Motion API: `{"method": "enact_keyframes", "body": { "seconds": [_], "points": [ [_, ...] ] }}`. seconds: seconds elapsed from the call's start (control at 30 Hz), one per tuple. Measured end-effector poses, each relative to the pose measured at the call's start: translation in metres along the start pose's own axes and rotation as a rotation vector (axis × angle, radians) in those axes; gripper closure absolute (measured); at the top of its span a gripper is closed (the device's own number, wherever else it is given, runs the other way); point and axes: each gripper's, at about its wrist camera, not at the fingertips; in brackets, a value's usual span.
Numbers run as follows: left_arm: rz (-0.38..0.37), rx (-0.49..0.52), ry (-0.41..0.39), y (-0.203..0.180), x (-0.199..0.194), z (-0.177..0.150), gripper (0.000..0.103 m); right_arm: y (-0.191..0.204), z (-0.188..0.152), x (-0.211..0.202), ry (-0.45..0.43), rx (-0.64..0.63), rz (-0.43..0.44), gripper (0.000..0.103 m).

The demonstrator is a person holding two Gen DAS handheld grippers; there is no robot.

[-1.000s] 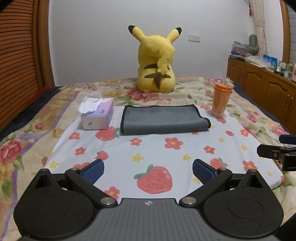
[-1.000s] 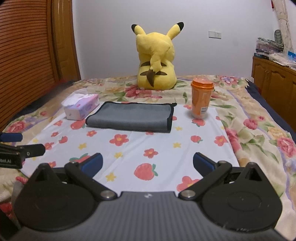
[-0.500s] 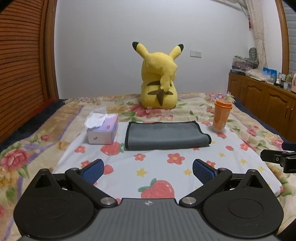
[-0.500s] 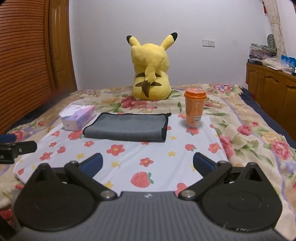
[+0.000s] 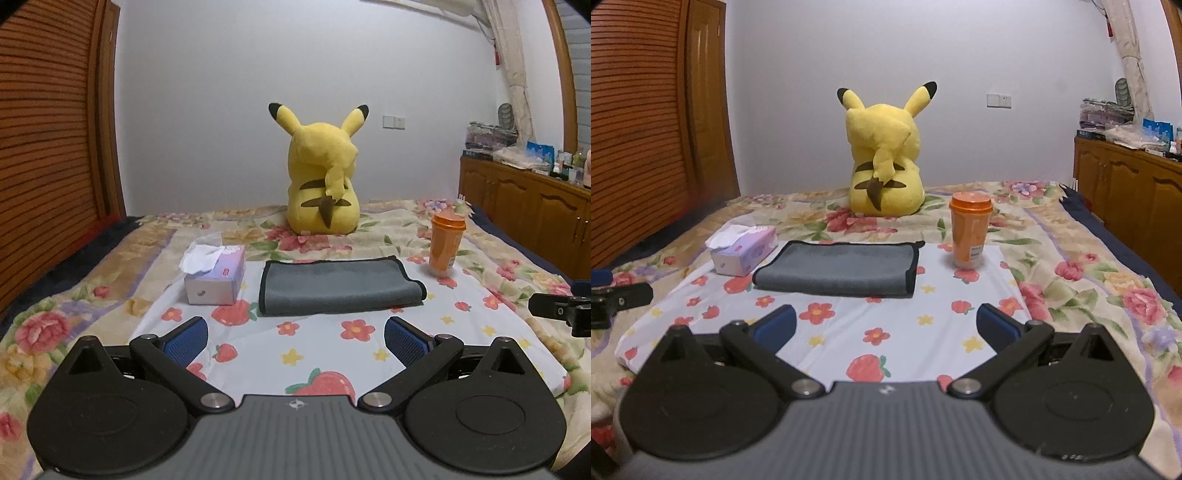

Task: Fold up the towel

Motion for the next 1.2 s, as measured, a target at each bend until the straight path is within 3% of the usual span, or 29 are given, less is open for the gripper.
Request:
{"method": "enact_keyframes", "body": {
  "seconds": [0.63, 1.2],
  "points": [
    [0.004, 0.024, -0.067, -0.003, -0.012, 0.003, 0.000, -0.005, 0.001, -0.008, -0.064, 0.022, -0.017, 0.000],
    [0.008, 0.026, -0.073, -0.004, -0.013, 0.002, 0.000, -0.006, 0.002, -0.009, -0.079, 0.024, -0.026, 0.000]
  ]
}}
Point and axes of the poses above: each gripper's, at about its wrist camera, not at the fingertips, and x roughly the way its jaws point, y to its left, z to its top, and after that the axes turned 2 degrees about y, right-handed
